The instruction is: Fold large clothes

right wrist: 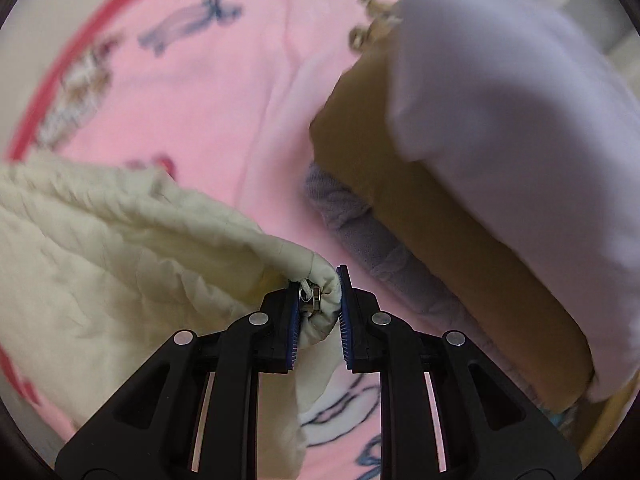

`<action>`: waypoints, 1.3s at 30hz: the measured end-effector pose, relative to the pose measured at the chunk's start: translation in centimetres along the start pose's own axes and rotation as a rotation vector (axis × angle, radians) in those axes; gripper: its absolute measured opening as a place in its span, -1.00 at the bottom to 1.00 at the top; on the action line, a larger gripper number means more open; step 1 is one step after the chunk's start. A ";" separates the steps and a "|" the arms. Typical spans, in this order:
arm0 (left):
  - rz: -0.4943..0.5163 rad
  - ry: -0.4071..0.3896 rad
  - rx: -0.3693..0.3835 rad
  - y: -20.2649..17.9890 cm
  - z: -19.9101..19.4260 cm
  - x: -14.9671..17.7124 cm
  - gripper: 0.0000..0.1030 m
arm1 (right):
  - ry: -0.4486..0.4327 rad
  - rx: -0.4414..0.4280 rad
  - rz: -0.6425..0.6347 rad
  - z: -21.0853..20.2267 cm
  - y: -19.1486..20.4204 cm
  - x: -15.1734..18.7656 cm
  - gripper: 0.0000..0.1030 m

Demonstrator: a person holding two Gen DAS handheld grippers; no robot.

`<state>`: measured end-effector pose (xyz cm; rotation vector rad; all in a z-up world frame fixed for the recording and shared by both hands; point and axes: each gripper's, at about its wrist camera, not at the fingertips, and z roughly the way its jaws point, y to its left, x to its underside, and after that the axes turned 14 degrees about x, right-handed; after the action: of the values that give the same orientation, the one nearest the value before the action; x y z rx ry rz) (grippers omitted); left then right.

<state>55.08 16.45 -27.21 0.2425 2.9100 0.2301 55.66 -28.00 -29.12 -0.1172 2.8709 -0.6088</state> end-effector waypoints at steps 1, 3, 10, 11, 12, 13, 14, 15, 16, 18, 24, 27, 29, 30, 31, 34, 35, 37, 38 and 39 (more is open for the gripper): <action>0.006 0.017 -0.006 -0.2 0.7 -0.2 -0.68 | 0.030 0.003 -0.013 1.3 0.6 -0.2 -0.69; 0.016 0.051 -0.013 -0.8 2.3 -0.4 -0.68 | 0.070 -0.009 0.008 3.3 1.3 -0.2 -0.68; 0.102 0.046 -0.031 -2.1 5.7 0.1 -0.68 | 0.086 -0.018 0.047 7.0 2.4 0.8 -0.50; 0.113 0.042 -0.035 -2.3 6.0 0.2 -0.68 | 0.084 -0.022 0.054 7.2 2.4 1.0 -0.50; 0.119 0.039 -0.037 -2.5 6.2 0.2 -0.68 | 0.084 -0.021 0.057 7.3 2.5 1.0 -0.46; 0.125 0.036 -0.040 -2.6 6.4 0.2 -0.68 | 0.084 -0.015 0.059 7.3 2.5 1.1 -0.44; 0.128 0.035 -0.043 -2.7 6.5 0.1 -0.68 | 0.088 -0.017 0.067 7.2 2.3 1.1 -0.42; 0.134 0.038 -0.050 -2.9 6.5 0.1 -0.68 | 0.088 -0.028 0.077 7.0 2.0 1.2 -0.42; 0.144 0.041 -0.058 -3.2 6.4 0.0 -0.68 | 0.082 -0.048 0.088 6.4 1.5 1.3 -0.40; 0.171 0.040 -0.071 -3.6 6.1 0.1 -0.68 | 0.039 -0.059 0.094 4.6 -0.1 1.6 -0.40; 0.164 0.043 -0.057 -3.9 5.4 0.2 -0.68 | -0.095 -0.107 0.113 -2.7 -4.8 3.1 0.10; 0.143 0.050 -0.053 -3.7 5.6 -0.1 -0.68 | -0.093 -0.209 0.128 -4.5 -6.7 3.0 0.10; 0.146 0.053 -0.054 -3.6 5.7 -0.2 -0.68 | -0.108 -0.255 0.121 -6.0 -7.1 2.9 0.11; 0.149 0.054 -0.054 -3.5 5.7 -0.2 -0.68 | -0.106 -0.297 0.138 -6.4 -7.3 3.1 0.21; 0.148 0.055 -0.050 -3.4 5.8 -0.3 -0.68 | -0.089 -0.338 0.157 -6.7 -6.6 3.1 0.32; 0.136 0.052 -0.044 -3.2 5.7 -0.5 -0.68 | -0.015 -0.468 0.234 -7.2 -7.2 2.3 0.51; 0.133 0.048 -0.042 -3.2 5.6 -0.4 -0.68 | 0.018 -0.537 0.274 -7.4 -7.4 2.1 0.53; 0.132 0.040 -0.037 -3.1 5.6 -0.4 -0.68 | 0.025 -0.625 0.305 -8.1 -7.0 1.6 0.53; 0.136 0.037 -0.038 -3.2 5.5 -0.3 -0.68 | 0.005 -0.638 0.294 -8.8 -6.6 1.4 0.53; 0.136 0.036 -0.037 -3.1 5.5 -0.3 -0.68 | -0.017 -0.624 0.269 -9.3 -5.7 1.2 0.53</action>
<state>56.13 14.13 -32.95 0.4356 2.9244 0.3128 52.72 -29.67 -18.73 0.1693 2.8768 0.3413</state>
